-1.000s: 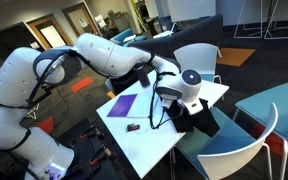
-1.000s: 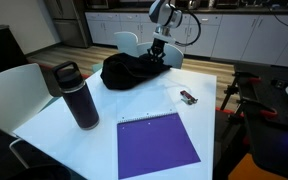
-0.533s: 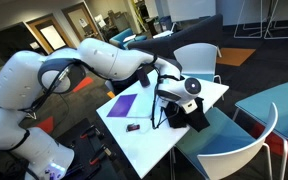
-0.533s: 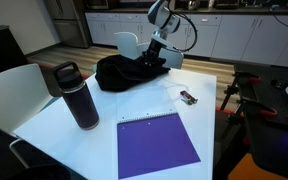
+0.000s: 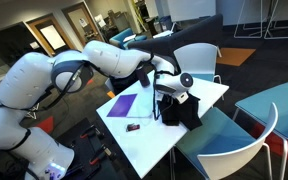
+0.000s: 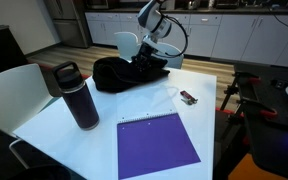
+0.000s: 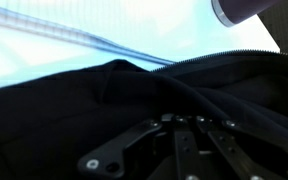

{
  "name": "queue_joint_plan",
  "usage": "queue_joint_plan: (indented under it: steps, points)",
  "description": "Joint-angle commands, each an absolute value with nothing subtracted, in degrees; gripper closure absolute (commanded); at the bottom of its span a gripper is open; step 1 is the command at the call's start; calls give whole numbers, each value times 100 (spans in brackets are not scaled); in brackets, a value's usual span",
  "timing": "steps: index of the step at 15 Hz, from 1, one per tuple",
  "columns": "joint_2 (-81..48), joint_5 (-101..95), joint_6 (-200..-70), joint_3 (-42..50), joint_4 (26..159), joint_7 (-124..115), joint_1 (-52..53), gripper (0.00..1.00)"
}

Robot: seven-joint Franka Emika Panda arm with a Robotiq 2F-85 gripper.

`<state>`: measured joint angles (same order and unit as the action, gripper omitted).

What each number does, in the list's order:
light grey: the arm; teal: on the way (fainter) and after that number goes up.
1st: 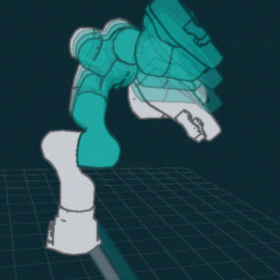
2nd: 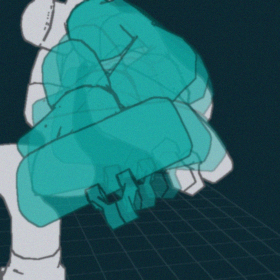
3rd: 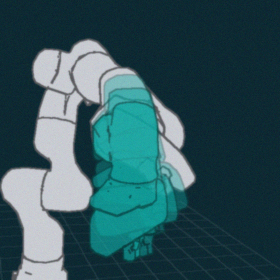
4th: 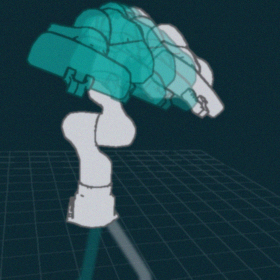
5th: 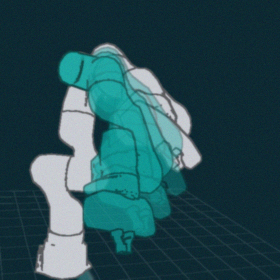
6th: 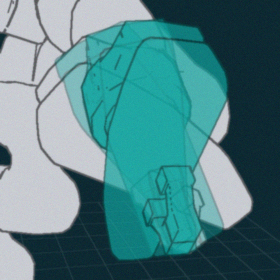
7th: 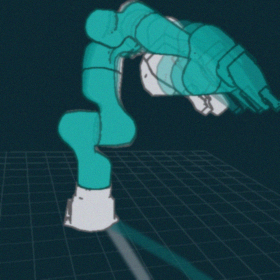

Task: Push the black jersey to the left

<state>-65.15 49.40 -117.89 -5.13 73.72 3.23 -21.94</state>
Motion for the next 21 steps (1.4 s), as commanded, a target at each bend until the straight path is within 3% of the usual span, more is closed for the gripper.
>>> queue_joint_plan:
  steps: [1, 12, 21]
  points:
    - [-6806, 4942, -11642, -554, 6854, 344, -1875, 100]
    - [-7125, 4760, -11705, -685, 5993, 236, -1255, 100]
    - [-5188, 3298, -12824, 150, 8144, 1033, -1136, 100]
